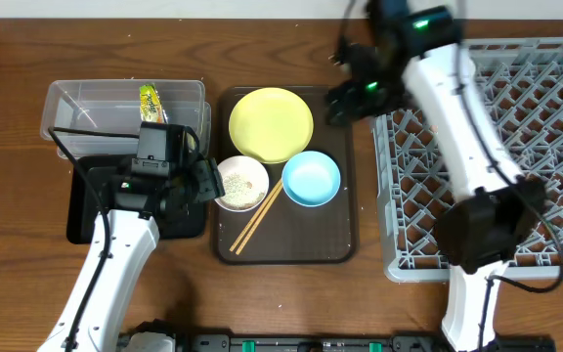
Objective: Sort waste into correct bins and load items into the dishwasher rack
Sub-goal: 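Move the right gripper to the blue bowl and grasp its rim, then carry the blue bowl into the rack and set it down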
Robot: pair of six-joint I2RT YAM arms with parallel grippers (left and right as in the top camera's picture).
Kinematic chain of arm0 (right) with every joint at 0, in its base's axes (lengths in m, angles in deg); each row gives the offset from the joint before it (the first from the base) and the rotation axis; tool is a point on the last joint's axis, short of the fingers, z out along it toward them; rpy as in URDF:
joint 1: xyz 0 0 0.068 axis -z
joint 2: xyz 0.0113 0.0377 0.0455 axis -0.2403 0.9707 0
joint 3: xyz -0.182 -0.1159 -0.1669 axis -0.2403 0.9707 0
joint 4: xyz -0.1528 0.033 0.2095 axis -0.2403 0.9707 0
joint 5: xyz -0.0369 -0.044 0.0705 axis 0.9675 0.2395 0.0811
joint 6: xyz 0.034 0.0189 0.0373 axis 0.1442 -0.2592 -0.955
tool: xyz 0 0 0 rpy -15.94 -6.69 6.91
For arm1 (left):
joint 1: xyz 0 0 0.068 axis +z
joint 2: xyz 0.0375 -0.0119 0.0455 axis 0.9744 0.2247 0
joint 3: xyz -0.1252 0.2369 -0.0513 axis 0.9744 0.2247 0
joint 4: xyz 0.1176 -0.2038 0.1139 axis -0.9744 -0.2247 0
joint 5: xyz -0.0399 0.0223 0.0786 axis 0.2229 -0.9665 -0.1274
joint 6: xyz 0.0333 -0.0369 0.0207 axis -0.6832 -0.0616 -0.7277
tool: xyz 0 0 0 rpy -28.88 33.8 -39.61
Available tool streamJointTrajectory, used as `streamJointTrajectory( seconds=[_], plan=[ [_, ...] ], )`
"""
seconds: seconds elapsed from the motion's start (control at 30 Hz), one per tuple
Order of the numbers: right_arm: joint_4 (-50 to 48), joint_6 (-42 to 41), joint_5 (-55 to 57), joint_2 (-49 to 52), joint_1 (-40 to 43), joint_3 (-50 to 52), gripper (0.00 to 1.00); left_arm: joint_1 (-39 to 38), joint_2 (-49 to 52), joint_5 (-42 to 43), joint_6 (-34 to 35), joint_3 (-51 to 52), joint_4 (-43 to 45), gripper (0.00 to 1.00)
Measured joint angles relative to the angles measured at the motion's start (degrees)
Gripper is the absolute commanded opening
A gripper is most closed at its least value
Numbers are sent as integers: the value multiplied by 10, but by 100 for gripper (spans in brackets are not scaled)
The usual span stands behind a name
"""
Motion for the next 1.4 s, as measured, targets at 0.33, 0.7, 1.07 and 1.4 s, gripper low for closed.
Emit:
streamJointTrajectory(
  seconds=[0.33,0.7,1.07,1.4],
  plan=[
    [-151,-61,35,0,-49,200,56,0,0,0,0,0,0,69],
    [-230,-114,75,0,-61,308,2,0,0,0,0,0,0,70],
    [-183,-125,100,-3,-53,246,1,0,0,0,0,0,0,69],
    [-240,-125,286,-152,17,179,1,0,0,0,0,0,0,69]
  ],
)
